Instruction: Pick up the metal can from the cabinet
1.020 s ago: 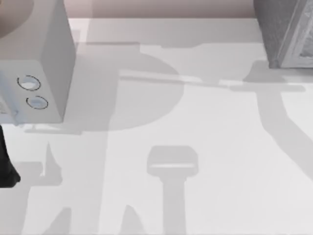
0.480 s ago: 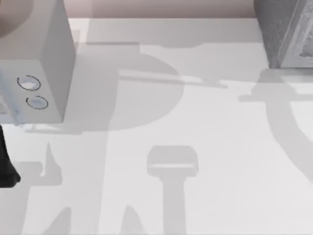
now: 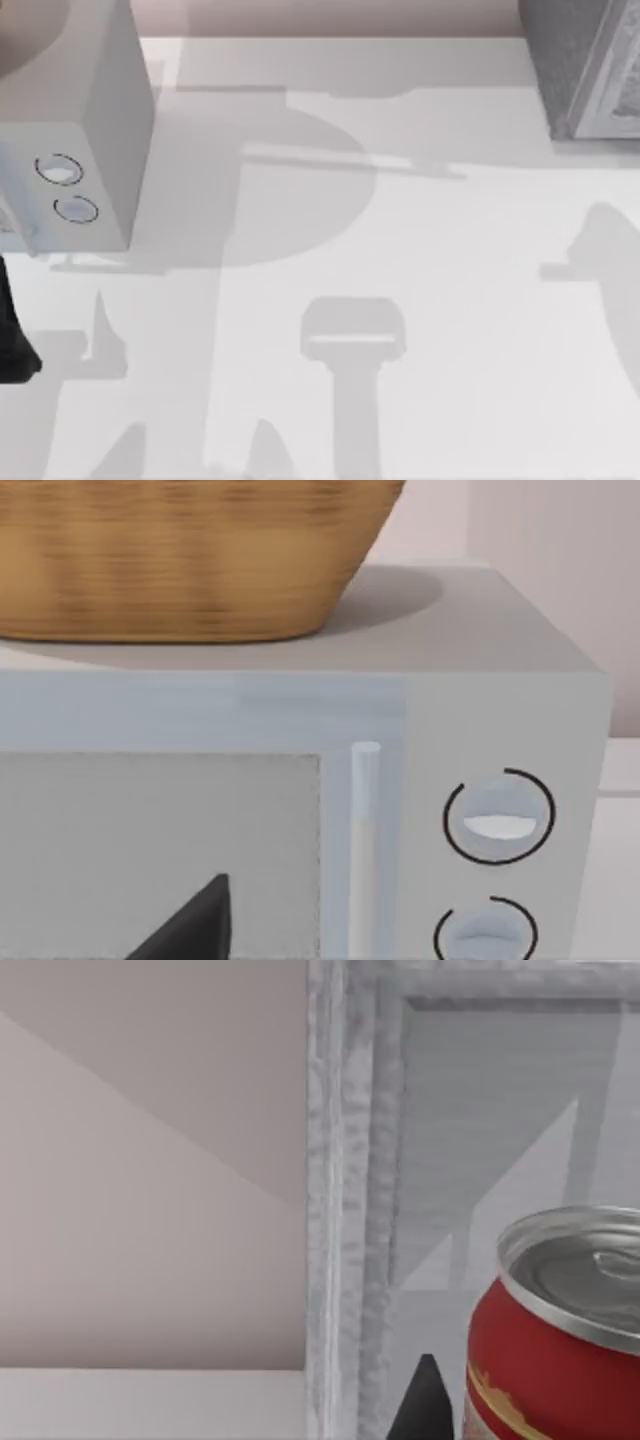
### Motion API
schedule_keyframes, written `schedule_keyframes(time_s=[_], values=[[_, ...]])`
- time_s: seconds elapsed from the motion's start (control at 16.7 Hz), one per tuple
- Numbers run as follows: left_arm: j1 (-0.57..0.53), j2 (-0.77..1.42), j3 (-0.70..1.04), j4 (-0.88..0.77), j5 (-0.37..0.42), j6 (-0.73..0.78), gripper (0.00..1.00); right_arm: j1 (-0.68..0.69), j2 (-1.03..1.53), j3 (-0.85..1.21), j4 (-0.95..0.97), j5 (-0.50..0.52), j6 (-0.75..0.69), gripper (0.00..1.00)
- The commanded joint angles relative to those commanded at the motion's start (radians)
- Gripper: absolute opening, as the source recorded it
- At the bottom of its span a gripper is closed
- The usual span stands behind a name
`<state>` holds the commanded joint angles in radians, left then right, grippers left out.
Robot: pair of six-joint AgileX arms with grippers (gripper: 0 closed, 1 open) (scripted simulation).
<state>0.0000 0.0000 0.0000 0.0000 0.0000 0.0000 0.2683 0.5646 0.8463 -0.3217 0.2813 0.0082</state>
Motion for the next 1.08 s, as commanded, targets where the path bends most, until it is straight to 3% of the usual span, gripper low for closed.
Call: schedule_keyframes(time_s=[0.36, 0.6, 1.08], values=[[0.0, 0.0, 0.0, 0.0, 0.0, 0.0, 1.0, -0.163, -0.343, -0.522, 0.196, -0.169, -0.004, 0.0], [0.0, 0.0, 0.0, 0.0, 0.0, 0.0, 1.0, -0.239, -0.503, -0.76, 0.287, -0.25, -0.007, 0.0], [0.0, 0.0, 0.0, 0.0, 0.0, 0.0, 1.0, -0.265, -0.559, -0.848, 0.32, -0.28, -0.007, 0.0]])
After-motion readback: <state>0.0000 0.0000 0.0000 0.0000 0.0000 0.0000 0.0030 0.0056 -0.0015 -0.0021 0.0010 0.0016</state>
